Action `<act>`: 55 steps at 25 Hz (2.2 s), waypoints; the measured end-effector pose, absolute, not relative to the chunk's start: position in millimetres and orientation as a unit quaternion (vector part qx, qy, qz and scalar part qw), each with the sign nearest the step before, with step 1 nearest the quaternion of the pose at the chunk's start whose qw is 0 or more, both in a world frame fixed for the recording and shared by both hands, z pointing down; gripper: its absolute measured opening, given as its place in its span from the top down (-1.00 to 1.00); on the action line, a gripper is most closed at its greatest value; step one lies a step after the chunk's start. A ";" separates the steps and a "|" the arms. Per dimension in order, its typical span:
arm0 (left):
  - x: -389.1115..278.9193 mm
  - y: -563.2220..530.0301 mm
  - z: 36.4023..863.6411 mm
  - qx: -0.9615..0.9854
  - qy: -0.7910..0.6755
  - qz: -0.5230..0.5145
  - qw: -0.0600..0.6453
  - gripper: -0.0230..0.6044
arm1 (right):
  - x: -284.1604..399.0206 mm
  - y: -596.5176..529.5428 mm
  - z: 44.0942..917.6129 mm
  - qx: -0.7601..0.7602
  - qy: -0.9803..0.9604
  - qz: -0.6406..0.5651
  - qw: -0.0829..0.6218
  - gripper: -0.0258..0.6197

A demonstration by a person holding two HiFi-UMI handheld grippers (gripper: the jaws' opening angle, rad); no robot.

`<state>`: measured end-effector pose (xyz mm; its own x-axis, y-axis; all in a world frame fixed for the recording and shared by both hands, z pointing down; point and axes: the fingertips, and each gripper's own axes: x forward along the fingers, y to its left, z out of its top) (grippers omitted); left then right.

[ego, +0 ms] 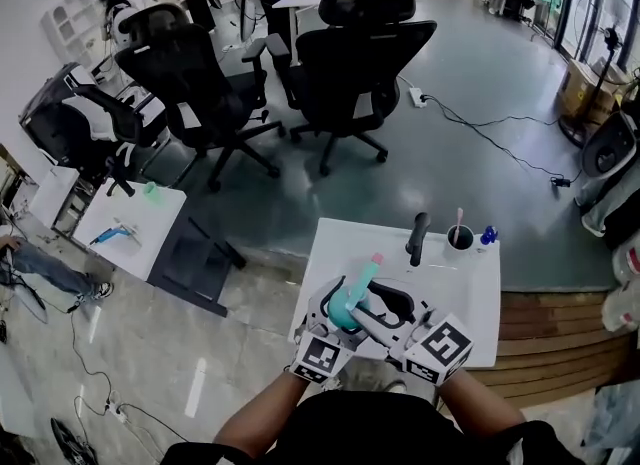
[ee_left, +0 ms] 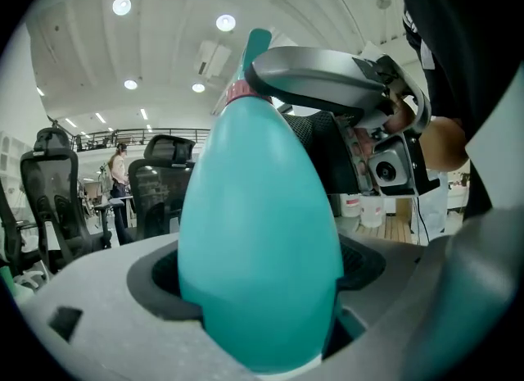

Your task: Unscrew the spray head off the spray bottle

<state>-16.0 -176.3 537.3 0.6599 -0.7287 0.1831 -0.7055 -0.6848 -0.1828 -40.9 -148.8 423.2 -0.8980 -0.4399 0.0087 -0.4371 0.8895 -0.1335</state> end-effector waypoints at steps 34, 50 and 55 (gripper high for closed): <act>35.4 -125.8 507.9 -0.986 0.100 -0.109 0.081 -0.54 | -10.5 -111.2 387.8 0.028 0.998 -0.003 0.056 0.51; -28.1 -228.6 521.2 -0.876 0.464 -0.125 0.043 -0.54 | -10.8 -175.2 396.6 -0.226 0.972 -0.014 0.068 0.21; -27.3 -232.2 522.6 -0.857 0.494 -0.138 0.054 -0.54 | -19.9 -181.7 393.5 -0.257 0.963 -0.044 0.069 0.23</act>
